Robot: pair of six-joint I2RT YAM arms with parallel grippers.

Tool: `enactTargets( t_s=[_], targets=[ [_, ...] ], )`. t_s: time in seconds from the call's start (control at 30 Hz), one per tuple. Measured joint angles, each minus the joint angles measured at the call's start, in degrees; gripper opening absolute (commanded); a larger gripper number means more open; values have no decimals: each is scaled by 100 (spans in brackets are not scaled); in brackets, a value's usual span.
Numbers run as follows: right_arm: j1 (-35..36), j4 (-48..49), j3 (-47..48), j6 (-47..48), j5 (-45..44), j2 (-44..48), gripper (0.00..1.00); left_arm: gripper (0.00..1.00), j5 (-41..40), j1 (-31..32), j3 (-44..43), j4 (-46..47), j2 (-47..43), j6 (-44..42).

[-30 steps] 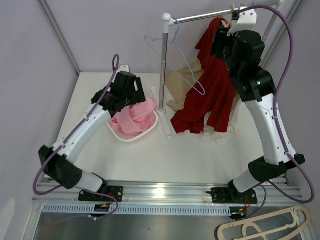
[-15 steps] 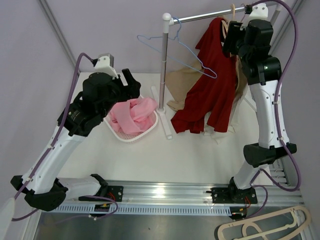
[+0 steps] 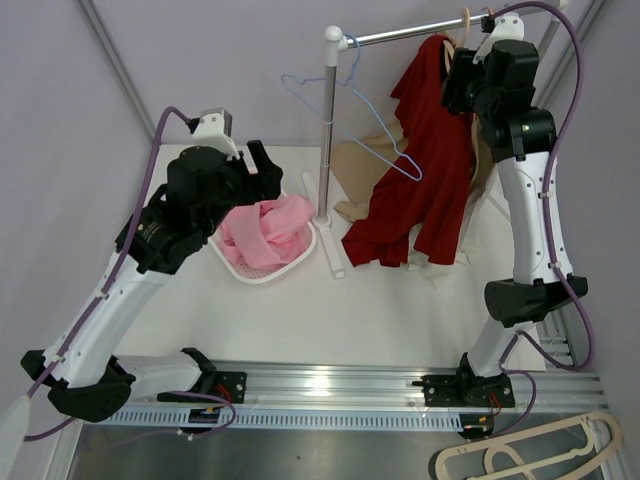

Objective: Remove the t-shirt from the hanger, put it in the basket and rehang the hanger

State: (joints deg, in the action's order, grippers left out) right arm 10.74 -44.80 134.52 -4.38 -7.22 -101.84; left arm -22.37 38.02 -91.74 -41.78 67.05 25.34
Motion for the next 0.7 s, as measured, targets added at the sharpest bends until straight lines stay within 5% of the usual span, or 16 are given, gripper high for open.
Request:
enactTargets(
  t_s=[0.17,0.27,0.7],
  targets=[
    [0,-7,0,-2,70,-33,27,86,0,0,0,2,2,-2],
    [0,-4,0,0,90,-44,1,86,2,0,0,4,2,-15],
    [0,-37,63,-13,181,-63,0,85,-2,13,0,7,0,-157]
  ],
)
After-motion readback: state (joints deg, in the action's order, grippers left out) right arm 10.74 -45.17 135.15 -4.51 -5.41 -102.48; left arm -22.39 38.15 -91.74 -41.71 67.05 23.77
